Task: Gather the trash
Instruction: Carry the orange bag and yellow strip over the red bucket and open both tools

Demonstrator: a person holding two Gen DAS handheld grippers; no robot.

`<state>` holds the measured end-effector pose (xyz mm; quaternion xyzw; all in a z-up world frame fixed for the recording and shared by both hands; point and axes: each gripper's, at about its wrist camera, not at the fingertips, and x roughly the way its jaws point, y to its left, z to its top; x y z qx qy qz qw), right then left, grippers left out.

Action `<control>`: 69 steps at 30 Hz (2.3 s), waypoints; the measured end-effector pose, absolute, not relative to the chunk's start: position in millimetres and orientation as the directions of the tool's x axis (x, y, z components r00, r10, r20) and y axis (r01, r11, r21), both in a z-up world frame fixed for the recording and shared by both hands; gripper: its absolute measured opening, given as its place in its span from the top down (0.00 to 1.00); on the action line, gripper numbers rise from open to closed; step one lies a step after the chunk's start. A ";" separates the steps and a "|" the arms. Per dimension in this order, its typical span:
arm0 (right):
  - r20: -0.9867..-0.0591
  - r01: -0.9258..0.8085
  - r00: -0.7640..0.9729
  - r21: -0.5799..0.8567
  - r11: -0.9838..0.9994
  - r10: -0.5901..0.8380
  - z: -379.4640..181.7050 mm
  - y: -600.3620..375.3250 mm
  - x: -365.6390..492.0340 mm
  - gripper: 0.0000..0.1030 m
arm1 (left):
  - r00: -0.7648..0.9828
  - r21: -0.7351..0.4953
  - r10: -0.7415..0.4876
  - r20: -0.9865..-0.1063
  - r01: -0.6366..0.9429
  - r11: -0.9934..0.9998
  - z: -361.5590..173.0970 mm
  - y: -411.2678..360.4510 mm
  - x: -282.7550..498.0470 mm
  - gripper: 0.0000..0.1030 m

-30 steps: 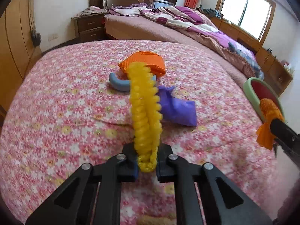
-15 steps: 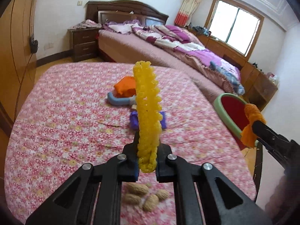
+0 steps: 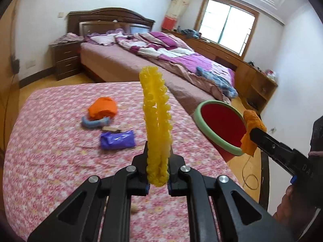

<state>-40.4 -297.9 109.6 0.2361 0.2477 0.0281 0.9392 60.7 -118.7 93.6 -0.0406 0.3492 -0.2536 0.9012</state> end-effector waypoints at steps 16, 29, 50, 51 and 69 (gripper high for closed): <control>-0.463 0.241 0.886 0.506 0.828 0.025 91.5 -382.9 -51.5 0.67 | 0.497 -0.205 -0.565 -0.659 0.604 0.770 80.6 -240.1 96.7 0.89; -0.523 0.369 0.850 0.496 0.786 -0.069 55.5 -455.2 -29.1 0.66 | 0.399 -0.199 -0.578 -0.712 0.674 0.711 54.6 -333.5 141.5 0.89; -0.600 0.447 0.796 0.496 0.744 -0.078 1.2 -501.2 5.6 0.59 | 0.316 -0.249 -0.581 -0.750 0.679 0.690 10.1 -381.0 176.1 0.64; -0.600 0.446 0.796 0.498 0.744 -0.076 0.9 -501.4 6.4 0.58 | 0.313 -0.255 -0.585 -0.748 0.678 0.690 10.4 -380.3 176.4 0.63; -0.558 0.422 0.828 0.551 0.720 -0.058 9.4 -489.9 -9.7 0.36 | 0.365 -0.275 -0.584 -0.726 0.624 0.732 32.2 -333.4 166.5 0.63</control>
